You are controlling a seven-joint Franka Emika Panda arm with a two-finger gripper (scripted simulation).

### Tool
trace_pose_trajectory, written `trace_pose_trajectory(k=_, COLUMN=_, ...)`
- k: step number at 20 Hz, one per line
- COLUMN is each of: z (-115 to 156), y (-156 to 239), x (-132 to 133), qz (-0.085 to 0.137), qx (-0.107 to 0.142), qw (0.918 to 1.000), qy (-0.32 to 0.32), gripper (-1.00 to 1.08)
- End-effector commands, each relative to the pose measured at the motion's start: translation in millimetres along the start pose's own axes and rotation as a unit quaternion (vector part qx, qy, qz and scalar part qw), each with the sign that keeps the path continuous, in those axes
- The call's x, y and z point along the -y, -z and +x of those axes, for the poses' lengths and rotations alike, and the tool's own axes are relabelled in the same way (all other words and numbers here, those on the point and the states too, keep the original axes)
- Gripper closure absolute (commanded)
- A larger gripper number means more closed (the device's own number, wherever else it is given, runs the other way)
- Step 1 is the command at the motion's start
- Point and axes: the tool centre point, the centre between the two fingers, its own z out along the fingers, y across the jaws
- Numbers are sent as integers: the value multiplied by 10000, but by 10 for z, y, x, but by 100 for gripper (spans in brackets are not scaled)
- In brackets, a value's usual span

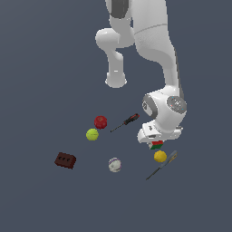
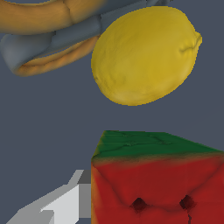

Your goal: Pick up a designated object from a clutter of objects.

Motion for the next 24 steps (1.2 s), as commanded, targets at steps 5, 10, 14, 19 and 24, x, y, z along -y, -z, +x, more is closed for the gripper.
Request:
trace_pose_trajectory(k=5, z=-6, y=129, x=-26, qz=1, qx=-5, qw=10000, qy=1, gripper=108)
trace_pose_trajectory(k=10, z=-24, y=384, x=-84, qz=1, qx=-5, qw=10000, qy=1, gripper=108)
trace_pose_trajectory(k=14, z=-46, y=696, x=-150, qz=-2, qx=-5, qw=10000, qy=3, gripper=108)
trace_pose_trajectory(k=19, z=-78, y=1207, x=-259, qz=-2, qx=-5, qw=10000, qy=3, gripper=108)
trace_pose_trajectory(k=24, z=-113, y=1810, x=-382, qz=4, qx=-5, qw=10000, qy=6, gripper=108)
